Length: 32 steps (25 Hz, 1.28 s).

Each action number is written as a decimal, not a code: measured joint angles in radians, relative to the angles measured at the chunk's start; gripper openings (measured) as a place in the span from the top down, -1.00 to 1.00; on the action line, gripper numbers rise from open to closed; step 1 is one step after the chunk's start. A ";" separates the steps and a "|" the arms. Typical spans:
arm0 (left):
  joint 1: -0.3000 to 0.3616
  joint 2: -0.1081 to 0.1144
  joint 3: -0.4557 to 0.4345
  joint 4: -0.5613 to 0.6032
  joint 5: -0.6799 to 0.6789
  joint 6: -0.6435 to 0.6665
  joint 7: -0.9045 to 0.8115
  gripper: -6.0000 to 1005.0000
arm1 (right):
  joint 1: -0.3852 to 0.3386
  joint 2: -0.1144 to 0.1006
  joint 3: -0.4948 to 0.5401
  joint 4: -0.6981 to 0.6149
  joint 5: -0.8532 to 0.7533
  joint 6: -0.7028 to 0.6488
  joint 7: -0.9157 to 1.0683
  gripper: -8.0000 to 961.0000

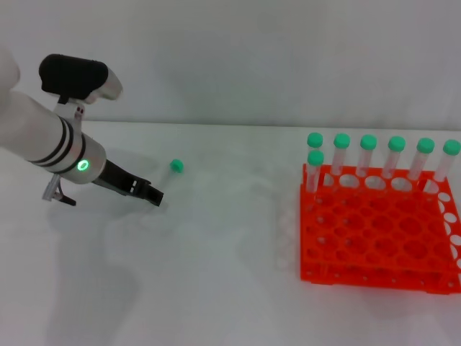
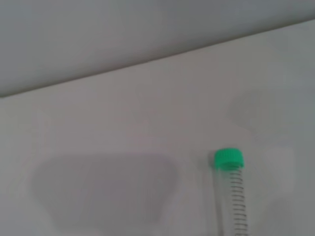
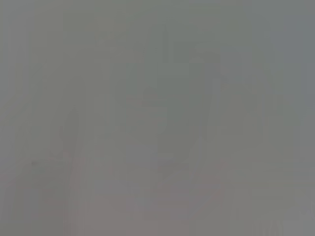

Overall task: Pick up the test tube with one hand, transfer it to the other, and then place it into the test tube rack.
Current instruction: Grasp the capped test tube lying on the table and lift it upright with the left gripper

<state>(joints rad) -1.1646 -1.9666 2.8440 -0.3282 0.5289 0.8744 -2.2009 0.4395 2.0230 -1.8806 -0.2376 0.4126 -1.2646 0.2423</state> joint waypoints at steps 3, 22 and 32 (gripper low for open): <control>0.002 -0.004 0.000 0.000 0.000 -0.007 0.005 -0.54 | 0.000 0.000 0.000 0.001 0.000 0.002 0.000 -0.81; 0.018 -0.006 0.000 0.023 0.005 -0.013 0.006 0.26 | -0.004 0.000 0.000 0.003 0.002 0.003 0.000 -0.81; 0.038 -0.007 0.000 0.023 -0.009 -0.066 0.038 0.60 | -0.009 0.000 0.000 0.003 0.002 -0.004 0.004 -0.81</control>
<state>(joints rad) -1.1270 -1.9740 2.8442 -0.3050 0.5195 0.8082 -2.1631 0.4303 2.0234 -1.8806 -0.2347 0.4142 -1.2688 0.2465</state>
